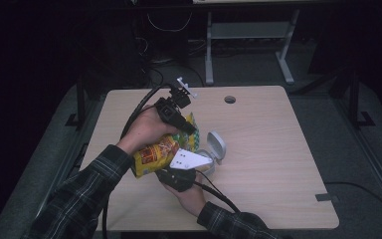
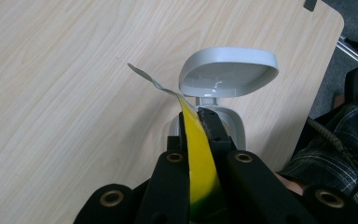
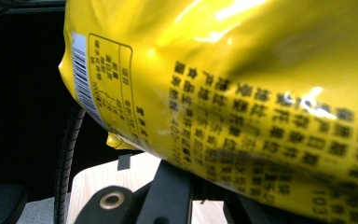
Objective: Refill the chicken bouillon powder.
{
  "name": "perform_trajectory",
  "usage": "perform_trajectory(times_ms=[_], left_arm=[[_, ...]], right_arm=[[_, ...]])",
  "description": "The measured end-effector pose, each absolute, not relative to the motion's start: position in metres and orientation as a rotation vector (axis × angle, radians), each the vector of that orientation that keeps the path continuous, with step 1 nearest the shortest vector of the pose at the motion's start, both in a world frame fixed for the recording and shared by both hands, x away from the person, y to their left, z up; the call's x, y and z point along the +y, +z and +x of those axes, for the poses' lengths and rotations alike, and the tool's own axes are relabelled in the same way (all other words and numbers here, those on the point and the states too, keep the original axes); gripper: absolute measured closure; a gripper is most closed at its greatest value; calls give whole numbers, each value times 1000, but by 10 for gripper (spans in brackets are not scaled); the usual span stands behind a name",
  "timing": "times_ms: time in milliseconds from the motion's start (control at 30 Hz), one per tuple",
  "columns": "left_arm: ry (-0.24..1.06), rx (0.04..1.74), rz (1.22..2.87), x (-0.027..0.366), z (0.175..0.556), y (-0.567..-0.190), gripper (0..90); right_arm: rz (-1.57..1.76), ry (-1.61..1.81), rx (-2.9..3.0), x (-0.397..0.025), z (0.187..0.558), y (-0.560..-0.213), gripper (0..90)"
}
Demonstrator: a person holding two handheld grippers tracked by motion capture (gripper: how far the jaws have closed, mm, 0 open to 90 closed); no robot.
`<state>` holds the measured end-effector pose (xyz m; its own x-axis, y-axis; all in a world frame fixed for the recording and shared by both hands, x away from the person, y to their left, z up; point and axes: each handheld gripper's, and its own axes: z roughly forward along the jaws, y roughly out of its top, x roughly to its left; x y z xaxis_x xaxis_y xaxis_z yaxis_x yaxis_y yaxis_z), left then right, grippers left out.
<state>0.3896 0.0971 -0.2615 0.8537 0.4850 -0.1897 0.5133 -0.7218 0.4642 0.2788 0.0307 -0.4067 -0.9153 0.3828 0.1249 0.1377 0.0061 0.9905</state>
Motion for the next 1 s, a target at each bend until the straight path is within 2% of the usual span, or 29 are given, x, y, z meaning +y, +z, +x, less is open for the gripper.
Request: perform_trajectory(times_ms=[1000], left_arm=[[-76, 728, 2518, 97, 390, -262, 900]], right_arm=[[547, 2021, 2093, 31, 278, -407, 898]])
